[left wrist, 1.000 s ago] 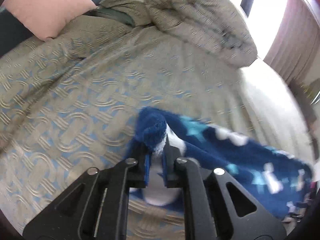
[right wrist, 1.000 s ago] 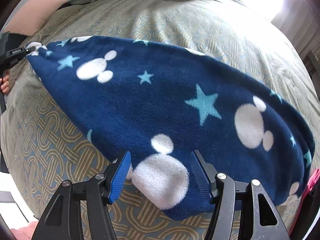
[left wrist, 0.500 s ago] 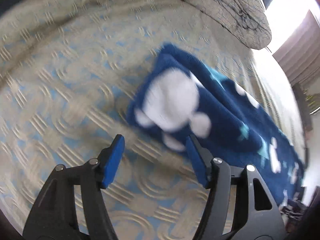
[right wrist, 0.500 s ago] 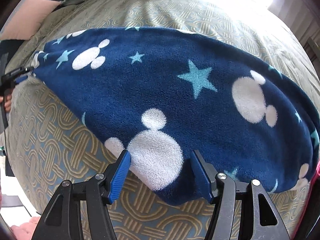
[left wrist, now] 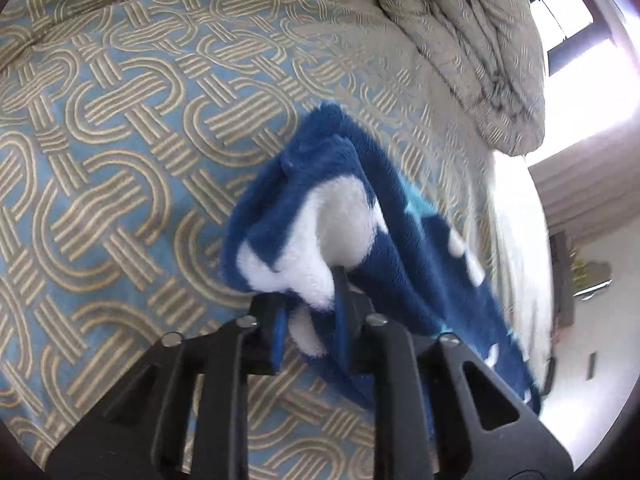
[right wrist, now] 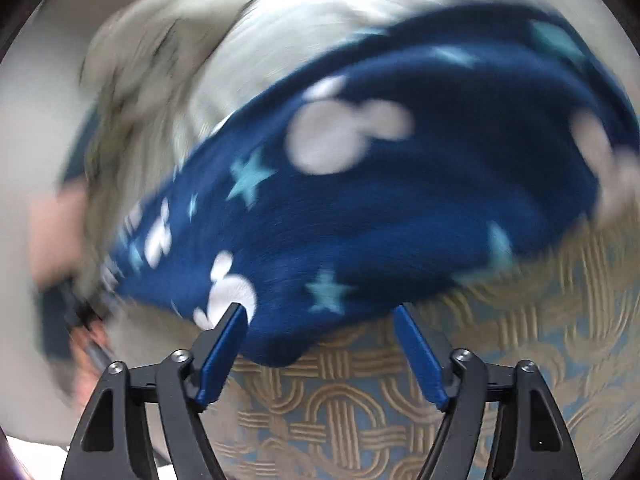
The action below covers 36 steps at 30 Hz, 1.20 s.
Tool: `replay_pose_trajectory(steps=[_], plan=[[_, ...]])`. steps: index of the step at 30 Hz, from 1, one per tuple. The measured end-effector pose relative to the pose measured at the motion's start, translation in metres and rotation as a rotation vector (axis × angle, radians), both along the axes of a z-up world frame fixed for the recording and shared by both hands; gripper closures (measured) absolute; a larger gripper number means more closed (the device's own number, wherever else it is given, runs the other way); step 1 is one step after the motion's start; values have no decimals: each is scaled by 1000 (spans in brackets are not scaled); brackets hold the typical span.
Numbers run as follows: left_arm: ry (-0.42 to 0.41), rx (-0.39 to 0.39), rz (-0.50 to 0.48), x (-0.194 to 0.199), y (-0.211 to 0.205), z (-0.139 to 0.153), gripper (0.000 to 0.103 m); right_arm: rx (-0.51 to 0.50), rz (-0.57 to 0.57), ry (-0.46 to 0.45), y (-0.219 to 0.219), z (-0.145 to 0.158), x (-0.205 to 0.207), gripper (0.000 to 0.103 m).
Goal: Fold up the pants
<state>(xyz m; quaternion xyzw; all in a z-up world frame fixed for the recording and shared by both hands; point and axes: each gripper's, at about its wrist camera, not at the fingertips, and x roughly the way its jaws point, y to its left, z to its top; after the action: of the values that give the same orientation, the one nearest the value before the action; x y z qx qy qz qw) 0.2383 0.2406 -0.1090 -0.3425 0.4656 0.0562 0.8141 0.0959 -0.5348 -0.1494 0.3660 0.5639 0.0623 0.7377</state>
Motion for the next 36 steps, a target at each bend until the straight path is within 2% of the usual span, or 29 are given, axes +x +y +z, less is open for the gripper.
replay_pose_trajectory(steps=[1,3,6,9,12,14,15,16,17,18,19,24,26,28,30,31,33,36], plan=[[-5,-1,1,0,0,1,84,93,-26,19,-8,-11,-5,21],[-8,21,-7,-1,-5,5,84,175,-50,48,-10,-26,-8,21],[-9,52,-16,0,-10,11,85,203,-32,65,3,-38,1,20],[-5,53,-17,-1,-8,13,85,131,-1,45,21,-33,15,11],[24,60,-12,0,-8,7,83,56,57,22,38,-24,30,11],[36,62,-5,2,-7,3,78,16,79,8,49,-22,36,15],[42,64,4,2,-7,1,75,-2,88,3,53,-22,37,32],[45,59,9,2,-7,-1,74,-34,103,14,57,-23,37,66],[47,52,14,3,-5,-2,74,-61,120,41,61,-28,38,78],[46,46,14,3,-4,-2,75,-51,117,53,61,-30,37,82],[38,48,15,3,-3,0,85,-34,97,57,60,-30,35,85],[-94,68,0,-16,-6,36,88,19,58,68,45,-13,21,90],[-127,84,-4,-23,-8,41,88,8,67,56,45,-7,19,90],[-81,99,3,-23,-6,28,88,-62,108,83,49,-12,19,92],[-12,62,38,-23,2,3,88,-110,130,139,49,-28,17,89],[-2,43,49,-25,5,-4,87,-104,132,168,50,-35,16,90],[-23,3,67,-29,10,-11,87,-103,128,162,48,-31,13,88],[-27,18,58,-26,7,-7,87,-288,210,115,59,-4,13,83]])
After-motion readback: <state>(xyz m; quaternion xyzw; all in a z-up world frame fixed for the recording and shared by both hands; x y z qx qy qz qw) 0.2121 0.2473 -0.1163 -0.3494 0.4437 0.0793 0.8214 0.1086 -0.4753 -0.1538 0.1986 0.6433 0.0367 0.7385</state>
